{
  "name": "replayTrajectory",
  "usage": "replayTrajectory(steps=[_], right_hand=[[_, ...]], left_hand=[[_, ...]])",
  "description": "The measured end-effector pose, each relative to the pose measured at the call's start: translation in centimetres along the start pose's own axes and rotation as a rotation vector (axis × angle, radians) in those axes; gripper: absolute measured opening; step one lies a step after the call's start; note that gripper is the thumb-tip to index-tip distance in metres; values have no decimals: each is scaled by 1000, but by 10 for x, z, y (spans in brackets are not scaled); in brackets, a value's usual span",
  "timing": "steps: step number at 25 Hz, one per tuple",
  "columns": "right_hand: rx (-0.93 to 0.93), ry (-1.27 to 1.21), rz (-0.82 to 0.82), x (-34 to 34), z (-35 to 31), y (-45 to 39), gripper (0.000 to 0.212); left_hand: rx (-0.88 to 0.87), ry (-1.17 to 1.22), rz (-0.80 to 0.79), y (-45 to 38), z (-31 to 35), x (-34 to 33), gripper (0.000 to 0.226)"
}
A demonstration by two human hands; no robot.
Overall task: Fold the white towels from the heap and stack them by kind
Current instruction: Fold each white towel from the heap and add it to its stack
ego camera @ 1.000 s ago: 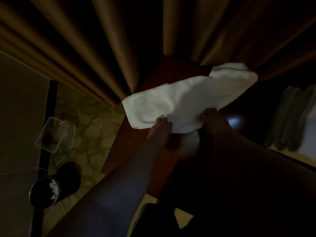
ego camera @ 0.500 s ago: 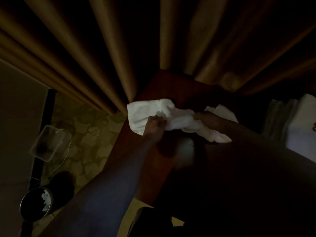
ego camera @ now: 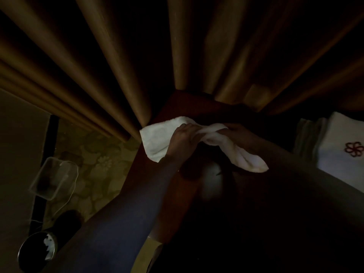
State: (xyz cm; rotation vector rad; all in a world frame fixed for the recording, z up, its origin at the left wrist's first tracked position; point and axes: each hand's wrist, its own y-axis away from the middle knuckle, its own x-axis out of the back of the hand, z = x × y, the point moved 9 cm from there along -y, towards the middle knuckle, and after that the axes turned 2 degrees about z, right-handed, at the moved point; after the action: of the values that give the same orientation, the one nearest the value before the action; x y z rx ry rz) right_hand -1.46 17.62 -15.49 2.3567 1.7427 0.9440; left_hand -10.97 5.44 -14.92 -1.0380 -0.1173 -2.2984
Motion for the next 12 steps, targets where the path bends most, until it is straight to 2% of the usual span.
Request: replayTrajectory(steps=[1,3,5,7,9,12], right_hand=[[63,-28,5,2,-6,0,20],[79,5,137,21,-12,6,7],[113,103,252,38,-19,15,10],[148,301,371,50,-26,29,22],[146,455,469,65,-36,47,23],[50,447,621,92,-43,80,14]], left_hand=[[47,80,-12,-5,2,3,31],[205,269,-68,-15,5,5,24],[286,373,-118,-26,18,9,17],[259,404,-136,-39,41,18,14],[160,410,-168,-51,70,29,19],[-29,428,-267,-59,122,42,27]])
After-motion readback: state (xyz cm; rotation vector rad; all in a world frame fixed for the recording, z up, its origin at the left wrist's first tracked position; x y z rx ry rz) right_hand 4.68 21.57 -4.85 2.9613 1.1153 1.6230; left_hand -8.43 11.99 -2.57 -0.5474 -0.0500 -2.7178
